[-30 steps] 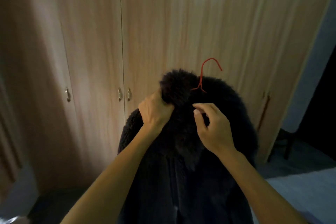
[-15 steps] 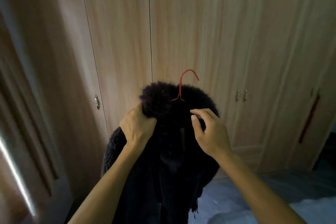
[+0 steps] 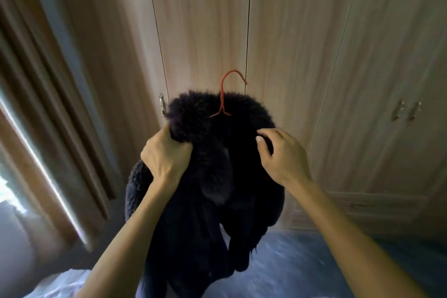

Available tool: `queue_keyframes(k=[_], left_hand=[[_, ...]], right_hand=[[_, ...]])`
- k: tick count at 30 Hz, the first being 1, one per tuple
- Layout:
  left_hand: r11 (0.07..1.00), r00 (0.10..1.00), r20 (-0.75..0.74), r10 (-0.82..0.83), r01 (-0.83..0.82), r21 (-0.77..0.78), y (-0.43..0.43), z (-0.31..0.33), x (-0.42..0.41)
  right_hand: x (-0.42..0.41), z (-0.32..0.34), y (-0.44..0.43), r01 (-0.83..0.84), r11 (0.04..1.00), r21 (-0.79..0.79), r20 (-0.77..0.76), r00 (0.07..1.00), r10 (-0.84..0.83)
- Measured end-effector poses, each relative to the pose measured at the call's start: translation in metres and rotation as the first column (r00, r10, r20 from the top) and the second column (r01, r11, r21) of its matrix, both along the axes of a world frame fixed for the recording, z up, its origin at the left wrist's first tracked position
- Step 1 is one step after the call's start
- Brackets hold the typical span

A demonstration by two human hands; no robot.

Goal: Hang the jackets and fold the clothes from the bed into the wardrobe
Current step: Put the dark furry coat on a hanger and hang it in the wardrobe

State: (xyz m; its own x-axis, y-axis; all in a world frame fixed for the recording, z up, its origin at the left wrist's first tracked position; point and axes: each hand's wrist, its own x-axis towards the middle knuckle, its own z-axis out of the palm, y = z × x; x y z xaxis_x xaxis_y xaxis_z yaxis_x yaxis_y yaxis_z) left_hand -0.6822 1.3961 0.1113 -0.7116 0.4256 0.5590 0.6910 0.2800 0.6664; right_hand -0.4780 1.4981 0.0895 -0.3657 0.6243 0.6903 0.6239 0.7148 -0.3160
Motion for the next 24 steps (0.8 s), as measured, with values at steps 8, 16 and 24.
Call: queue_keyframes(k=[8, 16, 24], left_hand=[[0.979, 0.983, 0.003, 0.183, -0.182, -0.088, 0.067, -0.032, -0.037], [0.965, 0.972, 0.052, 0.229, -0.220, -0.140, 0.123, -0.052, -0.061], [0.973, 0.977, 0.093, 0.194, -0.180, -0.142, 0.190, -0.070, -0.117]], right_hand=[[-0.035, -0.040, 0.119, -0.007, 0.999, -0.052, 0.073, 0.997, 0.011], [-0.072, -0.066, 0.209, 0.021, 0.985, -0.174, 0.136, 0.991, 0.002], [-0.134, -0.079, 0.293, 0.061, 0.965, -0.256, 0.055, 0.997, -0.049]])
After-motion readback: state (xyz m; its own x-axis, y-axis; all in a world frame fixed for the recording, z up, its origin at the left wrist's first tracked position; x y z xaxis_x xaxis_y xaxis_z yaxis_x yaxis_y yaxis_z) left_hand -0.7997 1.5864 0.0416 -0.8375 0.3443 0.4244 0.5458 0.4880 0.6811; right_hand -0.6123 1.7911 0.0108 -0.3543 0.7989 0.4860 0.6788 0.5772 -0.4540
